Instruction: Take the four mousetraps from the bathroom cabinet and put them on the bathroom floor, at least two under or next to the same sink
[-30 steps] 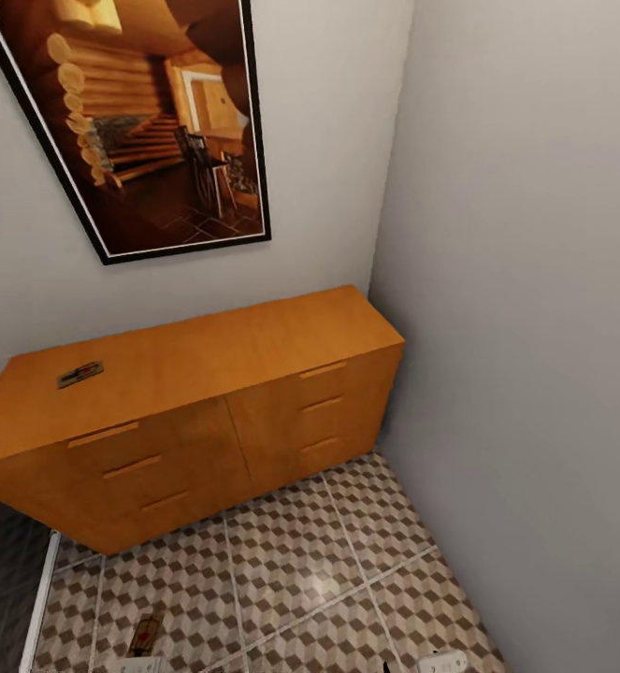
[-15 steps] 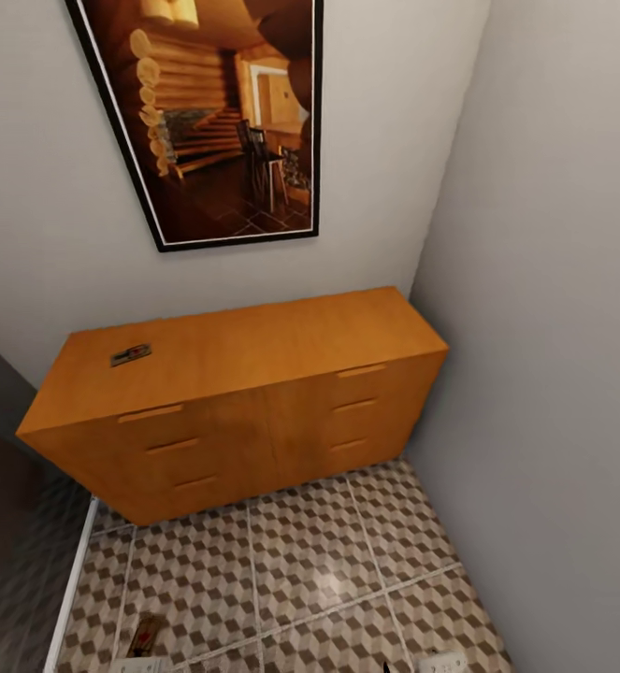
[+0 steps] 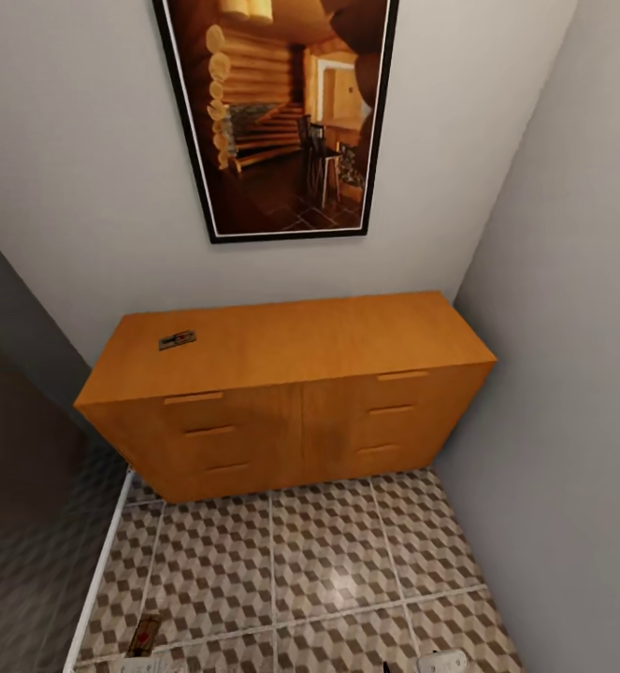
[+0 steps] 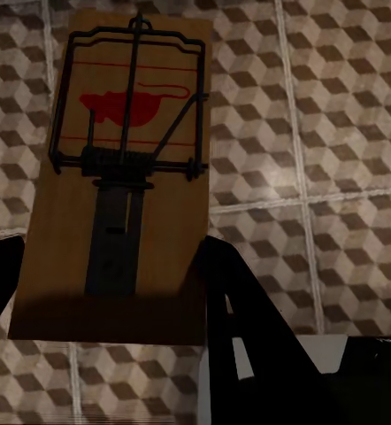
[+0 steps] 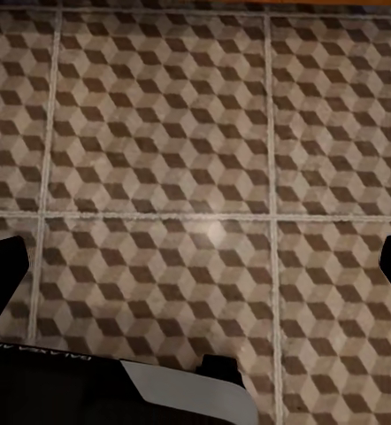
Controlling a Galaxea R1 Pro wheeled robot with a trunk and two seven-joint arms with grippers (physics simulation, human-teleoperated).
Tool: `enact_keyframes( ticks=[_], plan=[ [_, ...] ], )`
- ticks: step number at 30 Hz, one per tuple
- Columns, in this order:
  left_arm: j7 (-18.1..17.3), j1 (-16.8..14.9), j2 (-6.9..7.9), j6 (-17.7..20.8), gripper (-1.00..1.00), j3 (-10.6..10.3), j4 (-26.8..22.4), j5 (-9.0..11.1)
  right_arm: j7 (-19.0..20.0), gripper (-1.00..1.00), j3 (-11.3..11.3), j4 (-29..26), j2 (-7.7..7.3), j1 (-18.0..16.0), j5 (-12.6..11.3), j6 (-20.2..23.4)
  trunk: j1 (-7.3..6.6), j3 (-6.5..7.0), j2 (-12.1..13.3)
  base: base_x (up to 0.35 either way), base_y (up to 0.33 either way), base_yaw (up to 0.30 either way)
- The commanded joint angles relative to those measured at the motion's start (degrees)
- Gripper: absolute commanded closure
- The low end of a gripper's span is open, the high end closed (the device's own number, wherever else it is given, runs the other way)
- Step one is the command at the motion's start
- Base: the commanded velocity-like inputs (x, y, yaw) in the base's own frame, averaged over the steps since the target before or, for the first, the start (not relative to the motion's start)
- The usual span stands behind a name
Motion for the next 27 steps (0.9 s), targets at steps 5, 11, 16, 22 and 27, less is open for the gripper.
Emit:
enact_keyframes(
  ticks=[5,11,16,22,27],
  plan=[
    [-0.18,-0.12,-0.02,-0.29,1.00,0.49,0.27,-0.11,-0.34,-1.00,0.02,0.00,0.00,-0.02,0.59,-0.11,0.03,-0.31,-0.10,0.000,0.000,0.230],
    [-0.18,-0.13,-0.04,-0.29,1.00,0.50,0.27,-0.11,-0.34,-1.00,0.01,0.00,0.00,-0.02,0.59,-0.07,0.03,-0.65,-0.10,0.000,0.000,0.143],
    [-0.18,-0.11,-0.04,-0.26,1.00,0.48,0.27,-0.11,-0.34,-1.00,0.01,0.00,0.00,-0.02,0.59,-0.06,0.03,-0.88,-0.10,0.000,0.000,0.094],
    [-0.18,-0.14,-0.04,-0.25,1.00,0.49,0.27,-0.11,-0.34,-1.00,0.00,0.00,0.00,-0.02,0.59,-0.06,0.03,-1.02,-0.10,0.000,0.000,0.022],
    [-0.18,-0.12,-0.04,-0.25,1.00,0.46,0.27,-0.11,-0.34,-1.00,-0.06,0.00,0.00,-0.02,0.58,-0.06,0.03,-1.04,-0.10,0.000,0.000,0.002]
  ],
)
